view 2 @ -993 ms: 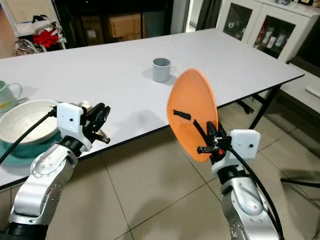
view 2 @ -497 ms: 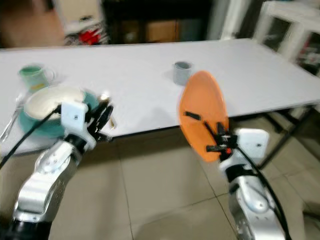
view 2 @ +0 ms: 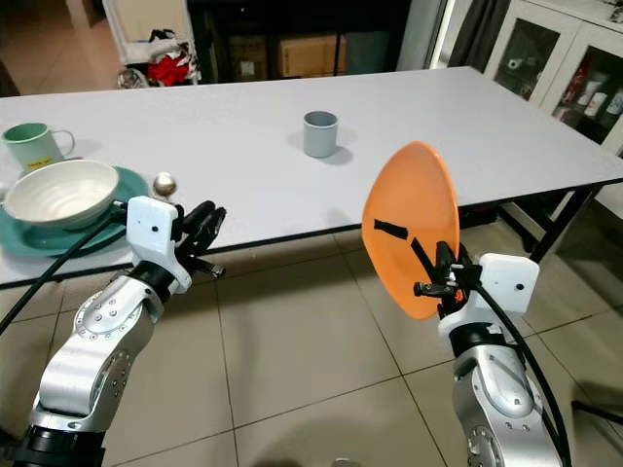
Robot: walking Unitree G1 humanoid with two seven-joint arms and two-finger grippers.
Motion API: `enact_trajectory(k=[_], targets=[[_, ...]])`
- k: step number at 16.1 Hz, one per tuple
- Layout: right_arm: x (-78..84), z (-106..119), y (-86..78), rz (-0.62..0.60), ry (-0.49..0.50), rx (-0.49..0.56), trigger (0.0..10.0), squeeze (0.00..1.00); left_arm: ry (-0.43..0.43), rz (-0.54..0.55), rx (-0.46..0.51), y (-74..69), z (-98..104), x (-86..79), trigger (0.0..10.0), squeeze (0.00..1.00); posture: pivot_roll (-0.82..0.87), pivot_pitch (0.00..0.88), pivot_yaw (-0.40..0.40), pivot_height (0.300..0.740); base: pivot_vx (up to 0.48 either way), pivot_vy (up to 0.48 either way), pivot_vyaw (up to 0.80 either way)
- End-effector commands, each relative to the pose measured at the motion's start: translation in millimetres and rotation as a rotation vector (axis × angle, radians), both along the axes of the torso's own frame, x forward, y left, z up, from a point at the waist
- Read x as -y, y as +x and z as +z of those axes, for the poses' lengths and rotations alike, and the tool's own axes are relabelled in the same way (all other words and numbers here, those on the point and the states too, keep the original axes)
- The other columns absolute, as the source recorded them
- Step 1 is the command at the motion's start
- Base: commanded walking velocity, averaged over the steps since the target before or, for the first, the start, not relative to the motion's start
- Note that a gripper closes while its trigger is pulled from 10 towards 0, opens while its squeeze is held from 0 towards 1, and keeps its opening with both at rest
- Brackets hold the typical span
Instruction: Setting the table
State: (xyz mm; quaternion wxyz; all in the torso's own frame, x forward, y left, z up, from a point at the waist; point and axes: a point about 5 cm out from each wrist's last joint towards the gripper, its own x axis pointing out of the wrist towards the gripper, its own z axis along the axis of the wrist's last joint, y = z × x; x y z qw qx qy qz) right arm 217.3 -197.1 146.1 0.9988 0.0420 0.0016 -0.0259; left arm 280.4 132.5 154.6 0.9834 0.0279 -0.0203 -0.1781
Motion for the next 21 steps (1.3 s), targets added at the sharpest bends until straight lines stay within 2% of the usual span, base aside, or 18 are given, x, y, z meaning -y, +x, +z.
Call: enact_trajectory(k=[1,4,14,19,21], targets=[[-5.5,12.3,1.0,0.032,0.013,0.058,10.0,0.0,0.005,0.003,0.013,0.5,2.3,-3.2,10.0,0.0,-0.2,0.0,-0.024,0.74,0.0,0.0,-0.8],[-5.6,12.3,1.5,0.038,0.021,0.052,10.0,0.0,-0.004,-0.01,0.013,-0.2,3.4,-2.3,10.0,0.0,-0.19,0.0,-0.026,0.74,0.269,0.0,-0.8],[-2.8,12.7,0.5,0.031,0.02,0.048,10.0,0.0,-0.014,-0.023,0.009,-0.5,2.7,-0.6,10.0,0.0,-0.2,0.0,-0.026,0.74,0.306,0.0,0.0],[-10.4,13.3,1.4,0.115,0.135,0.033,10.0,0.0,-0.003,-0.027,0.015,-0.8,3.9,-2.7,10.0,0.0,-0.19,0.0,-0.033,0.74,0.305,0.0,0.0],[-11.4,15.2,1.8,0.138,0.108,0.034,10.0,0.0,-0.003,-0.028,0.016,-1.7,3.8,-2.4,10.0,0.0,-0.19,0.0,-0.035,0.74,0.307,0.0,0.0]])
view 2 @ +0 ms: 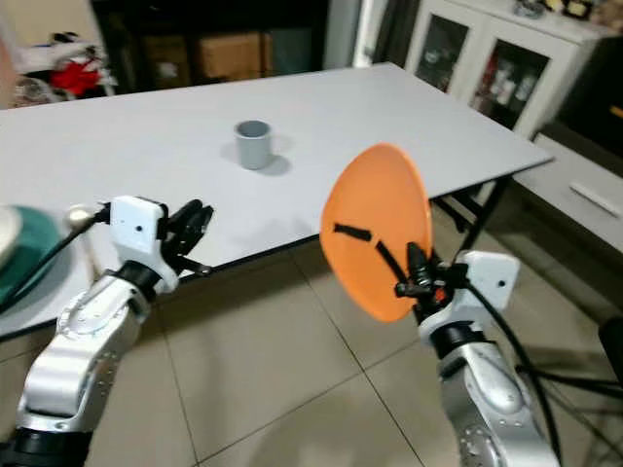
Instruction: Setting the table
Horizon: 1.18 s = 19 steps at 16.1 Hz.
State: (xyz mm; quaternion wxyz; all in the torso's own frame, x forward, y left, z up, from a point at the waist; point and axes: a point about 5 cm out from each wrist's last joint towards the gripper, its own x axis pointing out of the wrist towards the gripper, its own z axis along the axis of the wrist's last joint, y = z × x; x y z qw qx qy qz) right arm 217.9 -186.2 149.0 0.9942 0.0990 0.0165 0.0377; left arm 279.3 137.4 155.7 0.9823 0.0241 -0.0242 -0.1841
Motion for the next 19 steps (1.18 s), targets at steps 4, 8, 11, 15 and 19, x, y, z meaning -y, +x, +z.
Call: enact_trajectory(k=[4,8,11,15,19], targets=[[4.0,16.4,4.1,-0.017,-0.005,0.073,10.0,0.0,0.001,-0.017,0.008,-2.4,2.5,0.0,10.0,0.0,-0.18,0.0,-0.041,0.74,0.321,0.0,0.3],[5.7,17.5,4.2,-0.023,0.028,0.08,10.0,0.0,0.001,-0.018,0.008,-2.8,2.0,-1.3,10.0,0.0,-0.18,0.0,-0.04,0.74,0.346,0.0,0.4],[6.6,16.8,3.6,-0.017,0.058,0.074,10.0,0.0,0.002,-0.023,0.009,-2.8,2.5,-0.9,10.0,0.0,-0.18,0.0,-0.038,0.74,0.349,0.0,0.0],[9.1,17.3,5.4,-0.019,0.102,0.07,10.0,0.0,0.01,-0.036,0.018,-2.2,4.2,0.1,10.0,0.0,-0.18,0.0,-0.035,0.74,0.319,0.0,0.0],[10.1,18.0,6.9,-0.016,0.257,0.061,10.0,0.0,0.017,-0.16,0.036,-7.0,10.3,7.2,10.0,0.0,-0.18,0.0,-0.033,0.74,0.0,0.0,0.0]])
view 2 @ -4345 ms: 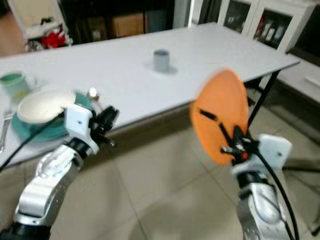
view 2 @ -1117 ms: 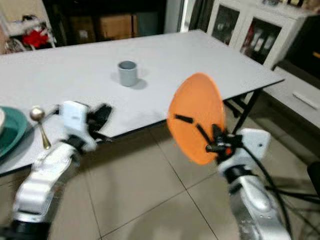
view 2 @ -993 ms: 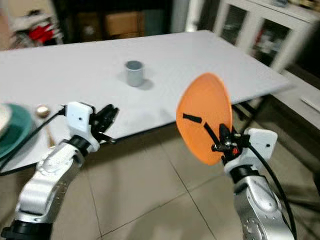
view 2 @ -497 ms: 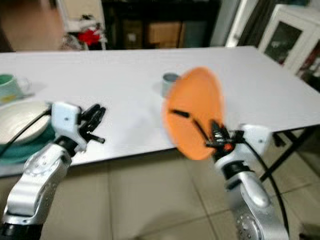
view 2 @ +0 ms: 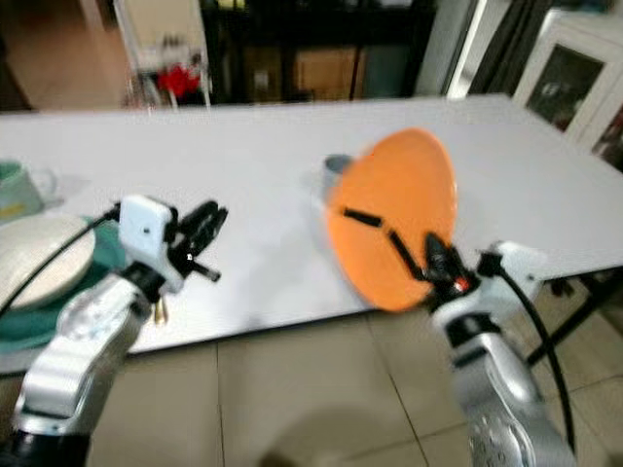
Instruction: Setting the table
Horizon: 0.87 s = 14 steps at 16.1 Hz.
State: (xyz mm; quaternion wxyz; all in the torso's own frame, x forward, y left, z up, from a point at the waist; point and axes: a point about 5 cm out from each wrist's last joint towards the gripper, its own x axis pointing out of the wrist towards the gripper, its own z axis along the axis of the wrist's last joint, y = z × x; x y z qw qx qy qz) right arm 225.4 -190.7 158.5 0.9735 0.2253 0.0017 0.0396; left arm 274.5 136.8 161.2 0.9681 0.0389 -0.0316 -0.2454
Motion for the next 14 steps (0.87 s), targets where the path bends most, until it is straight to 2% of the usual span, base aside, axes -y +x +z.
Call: enact_trajectory(k=[1,2,3,4,6,7,9,11,14], targets=[[5.0,8.7,1.0,-0.003,0.138,0.029,10.0,0.0,-0.019,-0.128,0.017,-5.7,9.9,11.4,10.0,0.0,-0.18,0.0,-0.03,0.74,0.0,0.0,0.0],[5.3,7.7,1.7,0.0,0.191,0.017,10.0,0.0,-0.017,-0.159,0.015,-6.7,11.8,12.9,10.0,0.0,-0.18,0.0,-0.03,0.74,0.0,0.0,0.0],[5.8,6.4,3.8,0.0,0.3,0.005,10.0,0.0,-0.002,-0.219,0.006,-8.4,14.3,15.2,10.0,0.0,-0.18,0.0,-0.027,0.74,0.0,0.0,0.0],[6.2,6.0,4.5,-0.006,0.344,0.003,10.0,0.0,0.008,-0.253,0.0,-10.1,15.3,16.6,10.0,0.0,-0.18,0.0,-0.027,0.74,0.0,0.0,0.0],[8.5,-1.1,5.5,-0.049,0.456,-0.048,10.0,0.0,0.077,-0.374,-0.025,-16.0,17.2,20.3,10.0,0.0,-0.17,0.0,-0.032,0.74,0.0,0.0,0.0],[10.3,-8.3,3.7,-0.082,0.544,-0.091,10.0,0.0,0.086,-0.418,-0.053,-17.4,18.8,19.7,10.0,0.0,-0.18,0.0,-0.031,0.74,0.0,0.0,0.0],[11.7,-14.2,2.8,-0.108,0.61,-0.125,10.0,0.0,0.093,-0.435,-0.076,-17.4,19.2,18.7,10.0,0.0,-0.18,0.0,-0.028,0.74,0.0,0.0,0.0],[17.6,-24.1,4.1,-0.155,0.729,-0.174,10.0,0.0,0.126,-0.444,-0.099,-17.2,16.5,16.2,10.0,0.0,-0.18,0.0,-0.022,0.74,0.0,0.0,0.0],[24.9,-34.0,11.5,-0.2,0.854,-0.226,10.0,0.0,0.141,-0.459,-0.119,-18.0,15.4,14.9,10.0,0.0,-0.18,0.0,-0.013,0.74,0.0,0.0,0.0]])
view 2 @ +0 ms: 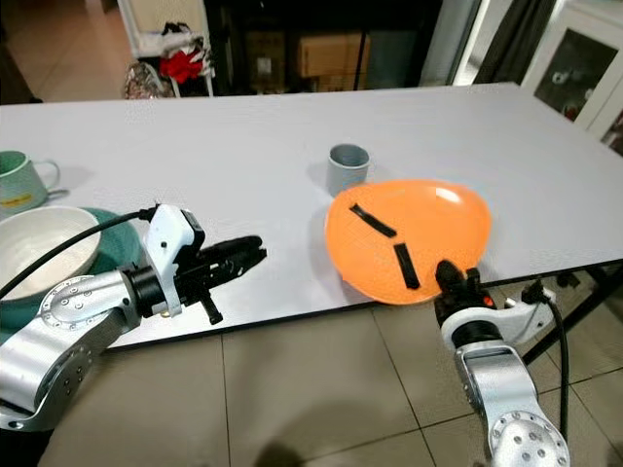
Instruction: Setting the table
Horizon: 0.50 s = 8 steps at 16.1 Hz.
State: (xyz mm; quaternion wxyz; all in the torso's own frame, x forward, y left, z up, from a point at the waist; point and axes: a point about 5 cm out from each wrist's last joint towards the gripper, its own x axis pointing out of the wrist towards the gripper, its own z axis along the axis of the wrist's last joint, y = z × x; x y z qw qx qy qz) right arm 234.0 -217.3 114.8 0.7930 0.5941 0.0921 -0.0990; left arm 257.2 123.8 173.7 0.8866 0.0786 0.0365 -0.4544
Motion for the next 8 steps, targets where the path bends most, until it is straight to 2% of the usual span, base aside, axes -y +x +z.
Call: enact_trajectory(k=[1,2,5,6,8], targets=[[1.2,2.5,10.4,-0.01,0.079,0.004,10.0,0.0,0.016,-0.033,-0.002,-1.9,3.2,2.6,10.0,0.0,-0.17,0.0,-0.014,0.74,0.0,0.0,0.0],[2.4,-1.0,16.5,-0.011,0.135,-0.017,10.0,0.0,0.025,-0.044,-0.008,-2.9,2.9,2.7,10.0,0.0,-0.17,0.0,-0.013,0.74,0.0,0.0,0.0],[1.9,-3.8,27.5,0.0,0.187,-0.047,10.0,0.0,0.063,-0.058,-0.036,-6.0,-1.5,-0.1,10.0,0.0,-0.16,0.0,-0.016,0.74,0.0,0.0,0.0],[1.1,-4.2,33.0,0.005,0.215,-0.055,10.0,0.0,0.101,-0.049,-0.048,-6.6,-6.0,-3.1,10.0,0.0,-0.16,0.0,-0.016,0.74,0.0,0.0,0.0],[0.3,-5.8,39.5,0.025,0.215,-0.081,10.0,0.0,0.151,-0.018,-0.064,-4.1,-12.6,-7.8,10.0,0.0,-0.16,0.0,-0.016,0.74,0.0,0.0,0.0]])
